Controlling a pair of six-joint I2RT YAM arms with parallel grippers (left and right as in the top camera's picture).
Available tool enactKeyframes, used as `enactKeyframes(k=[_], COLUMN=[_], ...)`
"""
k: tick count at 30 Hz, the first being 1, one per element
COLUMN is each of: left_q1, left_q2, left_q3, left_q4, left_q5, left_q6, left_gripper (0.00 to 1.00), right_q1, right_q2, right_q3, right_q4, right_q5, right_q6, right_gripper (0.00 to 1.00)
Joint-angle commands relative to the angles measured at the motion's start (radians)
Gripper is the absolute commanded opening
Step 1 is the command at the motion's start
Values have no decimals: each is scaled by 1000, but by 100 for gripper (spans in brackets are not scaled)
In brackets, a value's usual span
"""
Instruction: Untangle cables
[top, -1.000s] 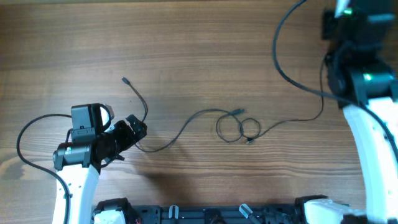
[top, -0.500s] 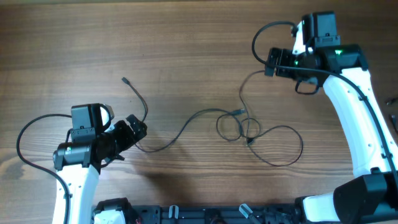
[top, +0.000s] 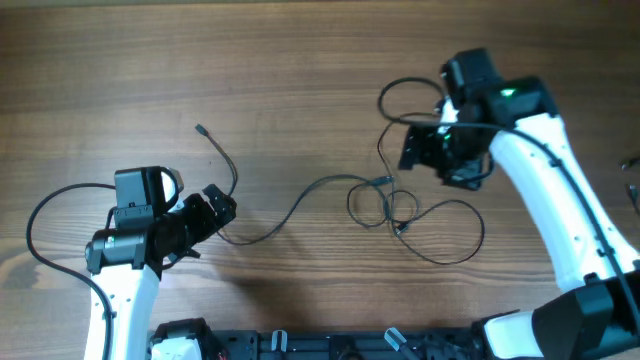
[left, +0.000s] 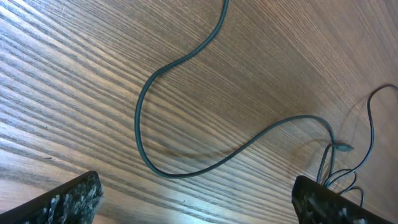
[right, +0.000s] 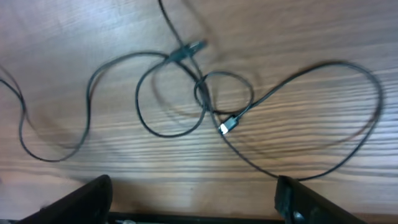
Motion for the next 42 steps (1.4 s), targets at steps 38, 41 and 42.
enactKeyframes(k=[38,41,42], left_q1=[6,6,6], left_q2=[0,0,0], left_q3=[-3,-3,-3], left_q4=[2,2,2], left_q5=[-6,-6,-6], left_q6=[-5,-5,-6], left_gripper=[100,100,100], right_q1=[47,47,47], right_q2=[-47,-99,-122], right_q3=[-672,-603,-569], right_q4=[631,531,480], right_q5=[29,29,33], right_q6=[262,208,192], right_gripper=[4,5,6])
